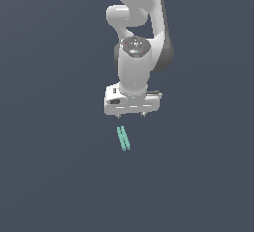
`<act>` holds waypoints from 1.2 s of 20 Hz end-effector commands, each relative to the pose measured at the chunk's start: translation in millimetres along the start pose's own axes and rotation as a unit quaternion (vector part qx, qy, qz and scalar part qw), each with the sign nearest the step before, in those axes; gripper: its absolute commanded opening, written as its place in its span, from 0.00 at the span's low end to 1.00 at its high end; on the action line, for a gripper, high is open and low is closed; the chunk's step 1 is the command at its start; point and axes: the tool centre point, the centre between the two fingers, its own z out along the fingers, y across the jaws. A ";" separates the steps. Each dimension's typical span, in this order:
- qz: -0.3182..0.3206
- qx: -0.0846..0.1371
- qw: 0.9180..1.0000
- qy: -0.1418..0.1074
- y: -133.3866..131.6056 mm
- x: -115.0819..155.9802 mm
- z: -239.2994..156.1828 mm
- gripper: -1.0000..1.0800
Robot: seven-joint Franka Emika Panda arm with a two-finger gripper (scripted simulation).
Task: Pick up the object and move it to a goal position.
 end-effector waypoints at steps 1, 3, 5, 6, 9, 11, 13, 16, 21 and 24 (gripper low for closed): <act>-0.008 0.000 1.000 -0.001 3.1 2.2 8.2 0.96; -0.018 0.001 1.000 -0.002 6.3 5.0 17.1 0.96; -0.029 0.001 1.000 -0.003 10.2 8.0 28.2 0.96; -0.036 0.002 0.999 -0.004 12.5 9.6 34.5 0.96; -0.058 0.004 0.998 -0.005 20.0 14.5 56.2 0.96; -0.071 0.005 0.997 -0.006 24.4 16.9 69.3 0.96; -0.082 0.007 0.997 -0.007 28.1 18.6 80.4 0.96; -0.093 0.008 0.996 -0.007 32.2 20.2 92.9 0.96; -0.103 0.010 0.995 -0.008 35.3 21.2 102.7 0.96; -0.101 0.010 0.995 -0.008 35.2 20.6 102.3 0.96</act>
